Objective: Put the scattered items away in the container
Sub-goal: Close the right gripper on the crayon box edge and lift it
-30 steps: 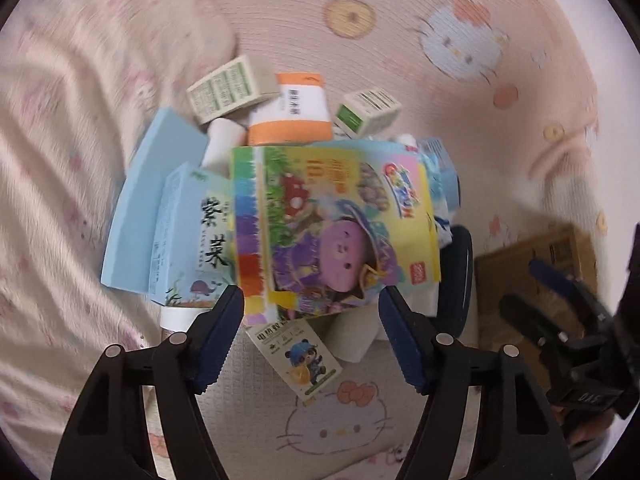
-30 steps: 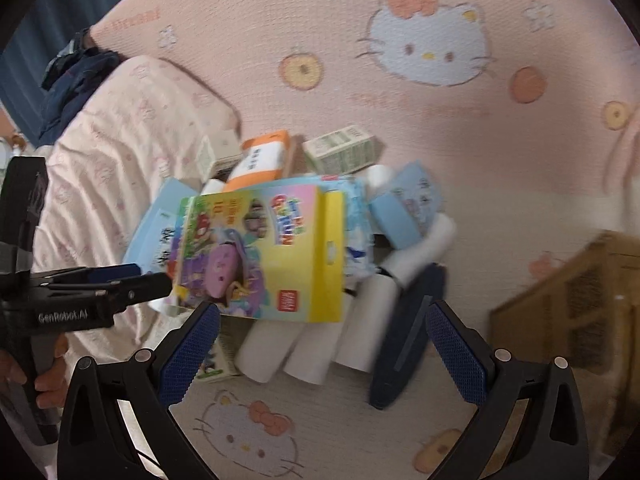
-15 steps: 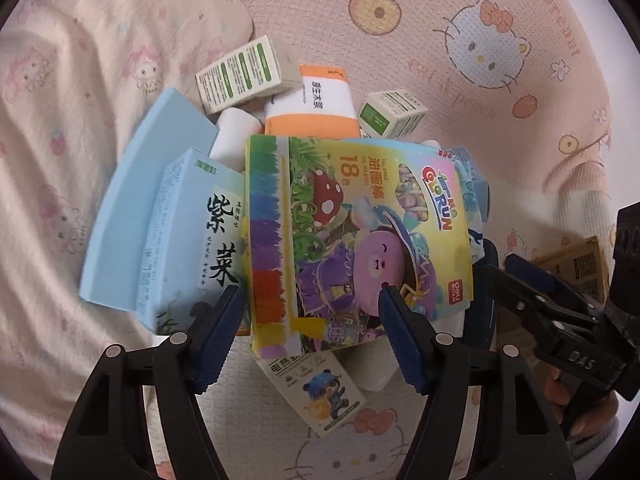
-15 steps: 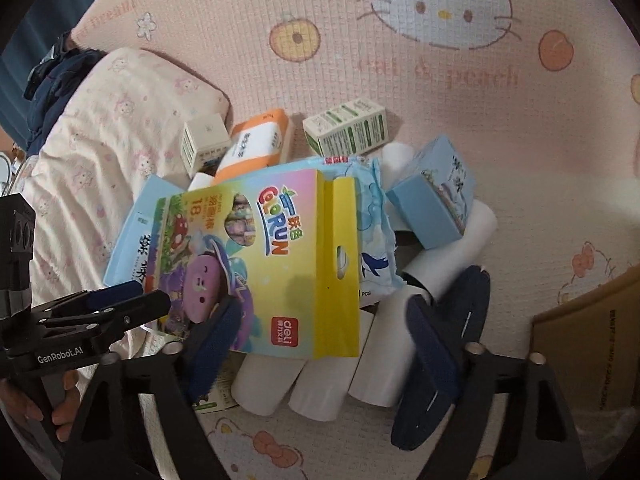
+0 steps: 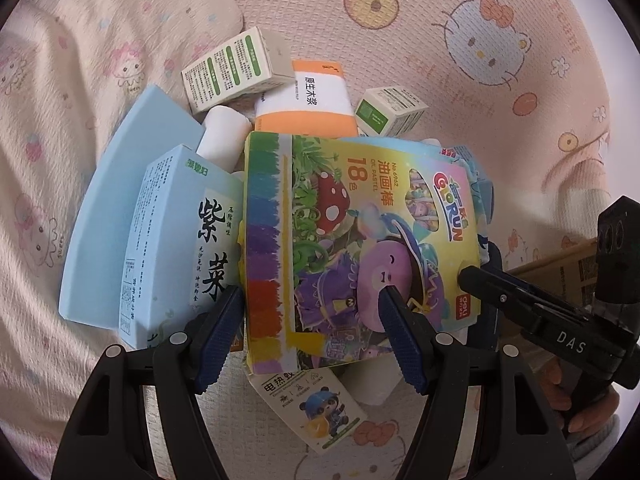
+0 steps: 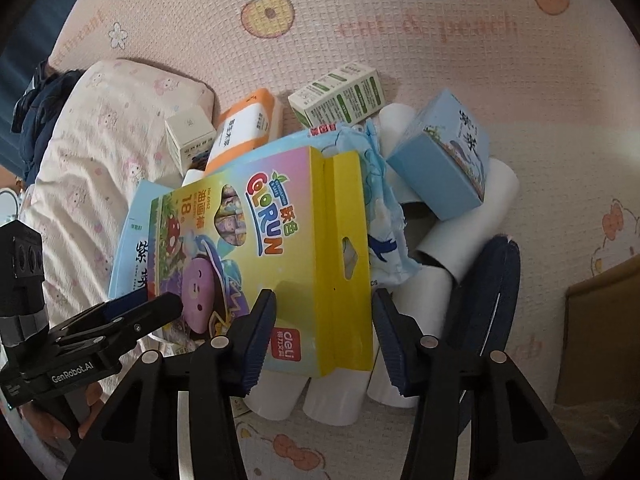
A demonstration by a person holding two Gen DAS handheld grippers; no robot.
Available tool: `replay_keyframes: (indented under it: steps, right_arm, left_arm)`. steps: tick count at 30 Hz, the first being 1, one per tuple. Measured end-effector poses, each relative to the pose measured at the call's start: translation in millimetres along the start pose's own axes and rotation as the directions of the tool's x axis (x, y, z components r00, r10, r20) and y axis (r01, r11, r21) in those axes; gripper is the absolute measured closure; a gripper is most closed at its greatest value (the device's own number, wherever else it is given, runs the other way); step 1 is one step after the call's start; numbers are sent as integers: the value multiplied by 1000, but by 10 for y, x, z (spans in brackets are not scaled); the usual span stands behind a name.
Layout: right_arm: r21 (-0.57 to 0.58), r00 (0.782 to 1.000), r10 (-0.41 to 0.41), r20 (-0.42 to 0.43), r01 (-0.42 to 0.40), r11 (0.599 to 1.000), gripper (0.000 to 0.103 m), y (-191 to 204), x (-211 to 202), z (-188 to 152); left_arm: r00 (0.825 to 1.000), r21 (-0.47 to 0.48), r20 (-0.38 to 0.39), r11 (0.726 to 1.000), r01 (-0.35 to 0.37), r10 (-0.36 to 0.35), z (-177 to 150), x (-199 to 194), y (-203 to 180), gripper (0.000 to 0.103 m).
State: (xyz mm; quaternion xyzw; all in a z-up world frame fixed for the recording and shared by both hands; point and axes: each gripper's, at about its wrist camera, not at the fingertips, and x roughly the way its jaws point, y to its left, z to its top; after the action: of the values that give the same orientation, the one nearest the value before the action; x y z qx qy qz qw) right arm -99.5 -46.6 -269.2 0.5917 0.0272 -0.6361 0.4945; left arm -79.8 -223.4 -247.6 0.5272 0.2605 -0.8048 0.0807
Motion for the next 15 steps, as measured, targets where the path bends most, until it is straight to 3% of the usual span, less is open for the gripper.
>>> replay_keyframes:
  steps: [15]
  right_arm:
    - [57, 999, -25, -27, 27, 998, 55, -148, -152, -449]
  left_arm:
    - [998, 84, -50, 995, 49, -44, -279, 44, -122, 30]
